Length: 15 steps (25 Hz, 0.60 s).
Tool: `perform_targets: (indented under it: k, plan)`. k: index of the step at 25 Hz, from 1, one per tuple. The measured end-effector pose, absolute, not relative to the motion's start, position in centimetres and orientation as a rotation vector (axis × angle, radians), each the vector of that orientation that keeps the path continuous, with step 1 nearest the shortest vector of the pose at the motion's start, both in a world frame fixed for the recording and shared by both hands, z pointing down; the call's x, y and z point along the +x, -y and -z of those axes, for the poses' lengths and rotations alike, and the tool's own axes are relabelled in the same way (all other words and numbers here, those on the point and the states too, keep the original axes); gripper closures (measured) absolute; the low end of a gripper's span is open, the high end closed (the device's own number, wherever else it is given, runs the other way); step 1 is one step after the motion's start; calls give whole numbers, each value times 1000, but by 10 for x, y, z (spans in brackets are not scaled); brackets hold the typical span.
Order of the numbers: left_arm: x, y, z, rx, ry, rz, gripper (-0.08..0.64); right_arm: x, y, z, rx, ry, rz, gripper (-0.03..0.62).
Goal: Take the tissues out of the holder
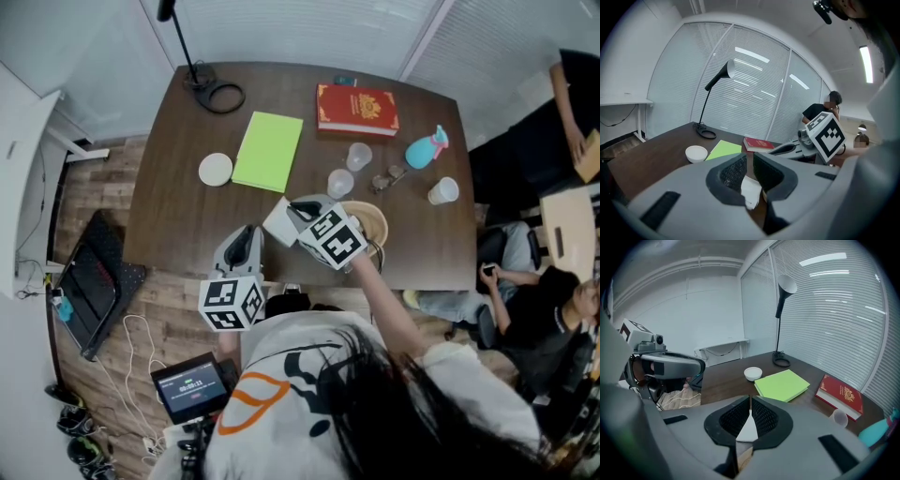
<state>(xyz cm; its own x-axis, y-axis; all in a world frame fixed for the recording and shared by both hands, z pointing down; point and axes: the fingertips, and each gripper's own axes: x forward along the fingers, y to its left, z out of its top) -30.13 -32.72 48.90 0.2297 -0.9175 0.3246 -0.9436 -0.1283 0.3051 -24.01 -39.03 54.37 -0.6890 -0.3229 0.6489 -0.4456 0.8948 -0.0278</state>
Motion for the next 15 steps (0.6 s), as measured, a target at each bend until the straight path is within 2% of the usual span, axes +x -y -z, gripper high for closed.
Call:
perform_targets:
  k: [15]
  plan:
    - [-243,319,-480,2163,1607,-102,515,-183,373,-515,744,2495,-446,578]
